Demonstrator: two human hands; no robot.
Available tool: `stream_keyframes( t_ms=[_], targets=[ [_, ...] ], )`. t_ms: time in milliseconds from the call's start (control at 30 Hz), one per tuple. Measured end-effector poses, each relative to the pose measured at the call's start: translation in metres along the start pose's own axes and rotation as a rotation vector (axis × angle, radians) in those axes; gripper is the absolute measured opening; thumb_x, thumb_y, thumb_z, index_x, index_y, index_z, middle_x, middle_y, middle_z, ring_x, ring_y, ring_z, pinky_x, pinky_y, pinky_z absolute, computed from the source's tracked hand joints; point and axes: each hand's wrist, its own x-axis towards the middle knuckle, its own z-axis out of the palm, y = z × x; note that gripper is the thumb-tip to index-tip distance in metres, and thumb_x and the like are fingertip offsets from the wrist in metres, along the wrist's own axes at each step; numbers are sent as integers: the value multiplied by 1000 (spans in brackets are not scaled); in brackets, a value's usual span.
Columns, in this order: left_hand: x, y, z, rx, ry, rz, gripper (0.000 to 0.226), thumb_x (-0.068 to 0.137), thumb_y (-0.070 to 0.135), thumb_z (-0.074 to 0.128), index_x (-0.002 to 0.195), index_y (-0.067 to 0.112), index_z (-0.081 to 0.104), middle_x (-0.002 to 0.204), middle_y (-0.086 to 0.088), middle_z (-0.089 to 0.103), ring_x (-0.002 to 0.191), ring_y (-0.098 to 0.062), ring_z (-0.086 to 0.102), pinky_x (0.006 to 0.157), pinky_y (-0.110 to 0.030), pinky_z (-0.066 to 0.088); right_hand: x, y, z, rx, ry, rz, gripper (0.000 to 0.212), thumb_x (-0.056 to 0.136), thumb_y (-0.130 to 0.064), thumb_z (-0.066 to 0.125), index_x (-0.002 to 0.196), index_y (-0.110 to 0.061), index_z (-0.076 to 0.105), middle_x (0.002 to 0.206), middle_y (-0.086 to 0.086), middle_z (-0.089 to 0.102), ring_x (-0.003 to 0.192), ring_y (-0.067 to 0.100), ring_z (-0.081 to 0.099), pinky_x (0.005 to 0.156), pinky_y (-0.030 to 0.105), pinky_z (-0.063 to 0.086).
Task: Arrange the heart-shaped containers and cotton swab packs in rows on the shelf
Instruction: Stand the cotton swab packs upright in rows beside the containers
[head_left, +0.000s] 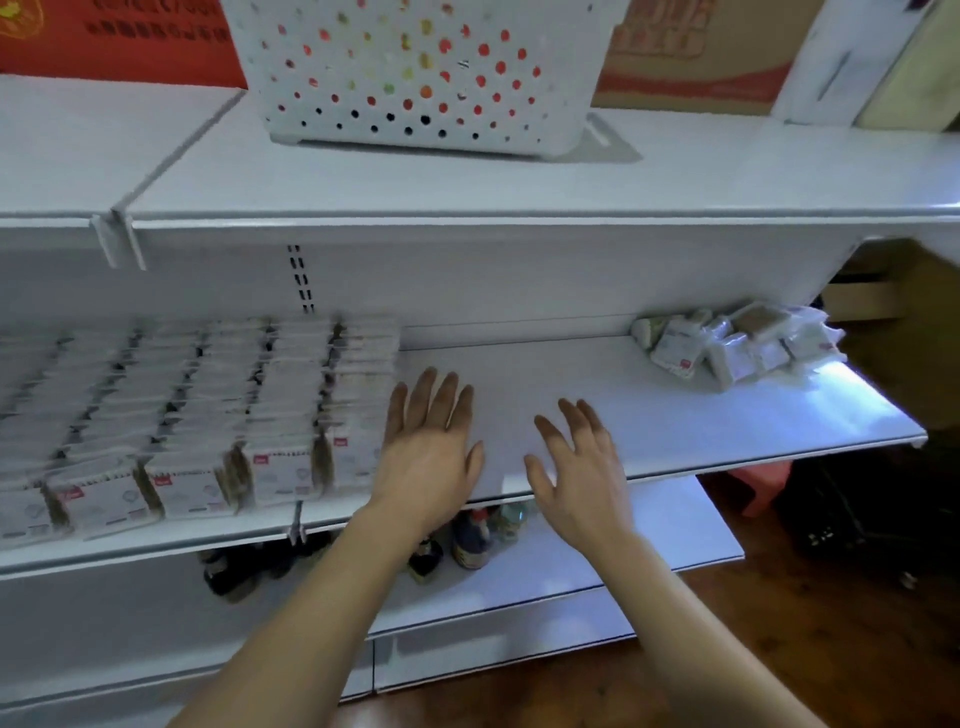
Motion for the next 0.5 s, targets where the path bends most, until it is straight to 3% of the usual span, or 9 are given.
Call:
stream_keyframes(
  t_ms=[67, 167, 300, 500],
  targets=[
    [16, 38, 6, -13, 2, 5, 63, 88, 39, 47, 139, 4, 55, 148, -15, 50, 143, -37, 37, 116, -59, 28, -3, 40, -12, 8, -33, 58, 57, 96, -50, 35, 133, -15, 61, 147, 14, 48, 143, 34, 34, 107, 53, 42],
    [42, 104, 18, -42, -10, -3, 61, 96, 38, 47, 148, 7, 43, 157, -11, 39, 150, -32, 25, 123, -52, 14, -5, 111, -31, 21, -71, 133, 62, 97, -54, 31, 136, -15, 58, 149, 11, 46, 146, 32, 29, 112, 51, 37],
    [75, 178, 29, -82, -69, -37, 65, 102, 43, 37, 158, 14, 20, 166, -2, 17, 154, -23, 3, 125, -44, -3, 6, 200, -56, -15, -90, 209, 54, 101, -46, 43, 142, -11, 52, 151, 14, 43, 148, 32, 23, 116, 48, 30],
    [116, 232, 44, -116, -176, -75, 61, 104, 43, 33, 157, 17, 18, 165, 0, 15, 153, -19, 3, 124, -40, -1, 50, 264, -63, -13, -100, 215, 60, 98, -40, 54, 147, -8, 42, 155, 18, 36, 149, 36, 19, 117, 50, 28]
  ],
)
